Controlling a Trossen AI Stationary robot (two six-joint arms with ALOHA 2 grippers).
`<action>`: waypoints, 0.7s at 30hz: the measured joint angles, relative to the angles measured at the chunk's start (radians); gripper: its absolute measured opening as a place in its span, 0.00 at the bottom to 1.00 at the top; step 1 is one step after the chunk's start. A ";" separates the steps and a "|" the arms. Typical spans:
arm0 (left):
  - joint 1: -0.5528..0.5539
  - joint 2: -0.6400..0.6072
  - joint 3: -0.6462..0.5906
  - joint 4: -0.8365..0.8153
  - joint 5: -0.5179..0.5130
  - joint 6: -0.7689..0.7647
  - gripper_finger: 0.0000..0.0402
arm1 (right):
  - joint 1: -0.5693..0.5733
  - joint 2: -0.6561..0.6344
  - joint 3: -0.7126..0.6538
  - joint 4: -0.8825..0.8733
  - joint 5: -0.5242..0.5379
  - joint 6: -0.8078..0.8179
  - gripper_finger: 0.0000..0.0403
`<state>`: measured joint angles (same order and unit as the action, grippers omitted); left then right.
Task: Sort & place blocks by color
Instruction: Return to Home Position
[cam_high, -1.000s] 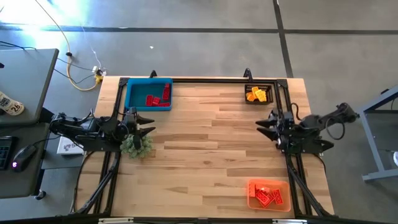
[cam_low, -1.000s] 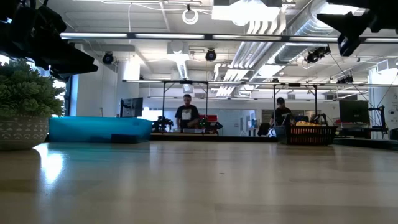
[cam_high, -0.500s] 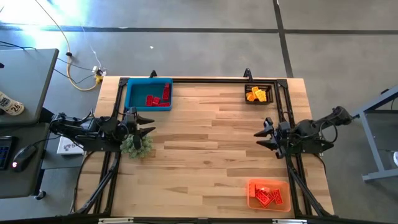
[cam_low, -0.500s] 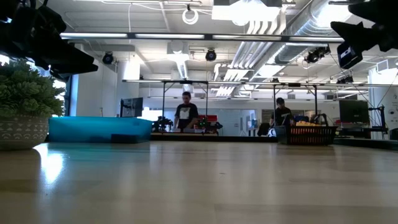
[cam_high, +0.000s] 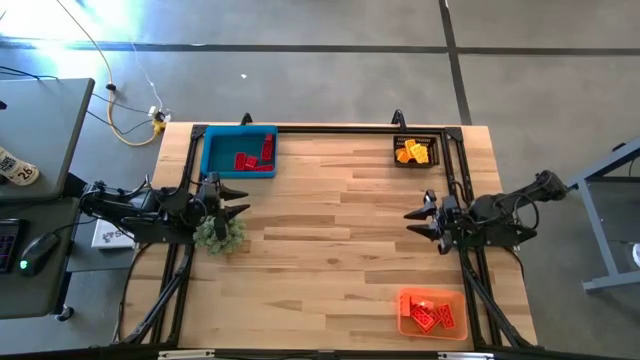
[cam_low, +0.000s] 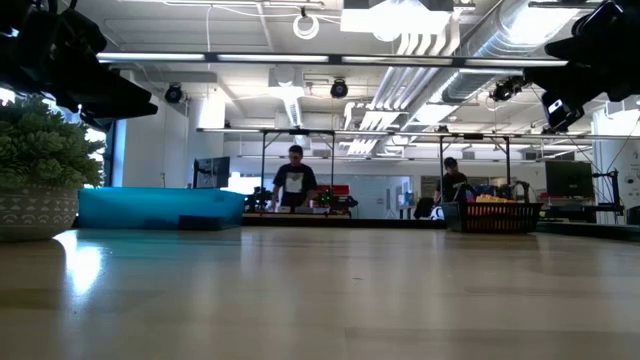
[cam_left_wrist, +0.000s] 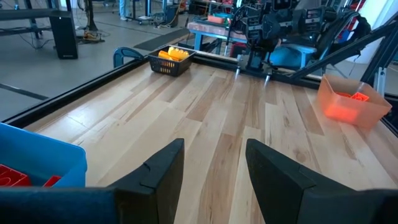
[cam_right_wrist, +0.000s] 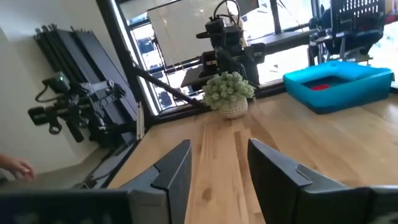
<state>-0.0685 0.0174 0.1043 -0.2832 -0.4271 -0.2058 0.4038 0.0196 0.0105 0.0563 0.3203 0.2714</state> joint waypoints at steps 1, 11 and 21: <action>0.000 0.000 0.000 0.000 0.000 0.000 0.40 | 0.000 0.000 0.000 0.000 0.000 -0.015 0.36; 0.000 0.000 0.000 0.000 -0.001 0.000 0.40 | 0.000 0.000 0.000 -0.001 -0.002 -0.037 0.36; 0.000 0.000 0.000 0.000 -0.003 0.000 0.40 | 0.000 0.000 0.000 -0.002 -0.002 -0.037 0.36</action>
<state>-0.0685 0.0174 0.1043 -0.2832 -0.4296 -0.2058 0.4038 0.0200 0.0109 0.0547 0.3183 0.2348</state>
